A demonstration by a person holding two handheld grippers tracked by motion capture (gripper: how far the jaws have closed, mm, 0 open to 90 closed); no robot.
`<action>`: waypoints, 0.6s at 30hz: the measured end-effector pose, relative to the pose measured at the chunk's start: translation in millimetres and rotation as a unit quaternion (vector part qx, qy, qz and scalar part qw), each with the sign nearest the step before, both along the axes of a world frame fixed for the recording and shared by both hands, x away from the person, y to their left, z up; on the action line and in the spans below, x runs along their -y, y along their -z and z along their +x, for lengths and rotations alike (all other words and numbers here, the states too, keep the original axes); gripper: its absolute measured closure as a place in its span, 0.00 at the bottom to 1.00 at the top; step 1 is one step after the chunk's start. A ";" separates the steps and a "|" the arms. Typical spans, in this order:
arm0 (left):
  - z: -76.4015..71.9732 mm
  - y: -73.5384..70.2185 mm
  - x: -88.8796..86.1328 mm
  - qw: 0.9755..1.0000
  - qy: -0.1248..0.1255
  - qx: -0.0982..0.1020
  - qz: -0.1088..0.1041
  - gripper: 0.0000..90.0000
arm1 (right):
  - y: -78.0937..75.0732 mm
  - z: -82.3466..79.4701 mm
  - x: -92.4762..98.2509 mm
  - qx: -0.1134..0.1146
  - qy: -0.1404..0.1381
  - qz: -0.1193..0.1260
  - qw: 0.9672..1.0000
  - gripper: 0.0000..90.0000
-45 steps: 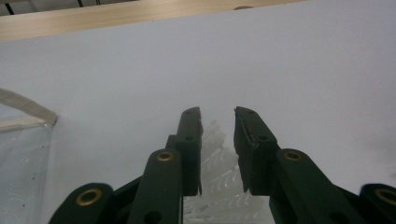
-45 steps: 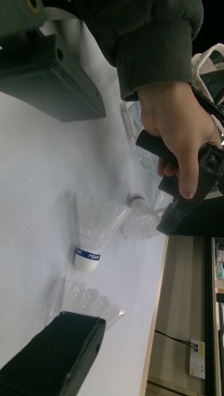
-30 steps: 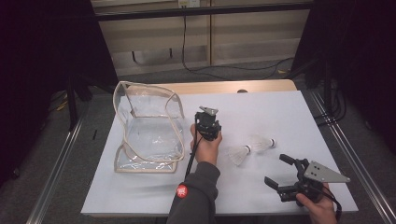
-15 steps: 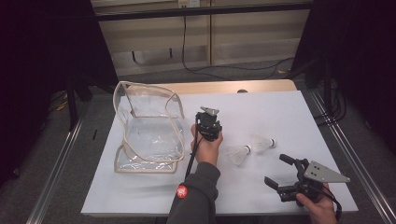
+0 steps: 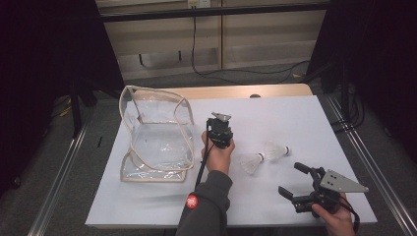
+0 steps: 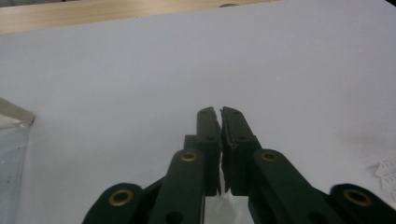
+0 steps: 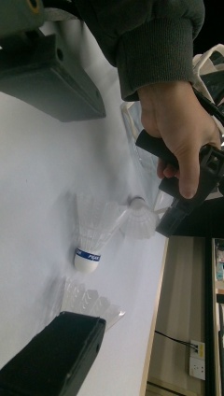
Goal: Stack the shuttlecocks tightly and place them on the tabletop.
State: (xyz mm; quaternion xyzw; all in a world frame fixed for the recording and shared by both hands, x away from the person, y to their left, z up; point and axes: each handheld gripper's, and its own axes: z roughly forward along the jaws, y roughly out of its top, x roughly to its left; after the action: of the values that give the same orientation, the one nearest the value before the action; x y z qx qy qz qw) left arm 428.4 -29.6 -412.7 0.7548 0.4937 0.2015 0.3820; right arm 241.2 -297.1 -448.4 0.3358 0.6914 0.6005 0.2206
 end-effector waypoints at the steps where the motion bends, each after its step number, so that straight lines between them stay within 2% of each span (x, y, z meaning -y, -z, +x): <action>1: -0.1 0.0 0.1 1.000 0.000 0.000 0.000 0.99 | 0.0 0.0 0.0 0.000 0.000 0.000 1.000 0.01; 12: 3.0 1.5 1.5 1.000 -0.001 0.001 -0.007 1.00 | 0.0 0.0 -0.3 0.000 0.000 0.000 1.000 0.01; 18: 6.9 -5.4 7.3 1.000 -0.001 0.005 0.001 1.00 | 0.0 -0.1 -0.2 0.000 -0.001 0.000 1.000 0.01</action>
State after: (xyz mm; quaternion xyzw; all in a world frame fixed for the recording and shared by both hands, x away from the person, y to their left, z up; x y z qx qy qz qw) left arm 435.3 -36.9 -407.3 0.7540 0.4921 0.2061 0.3831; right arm 241.1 -296.9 -448.3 0.3354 0.6918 0.6003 0.2202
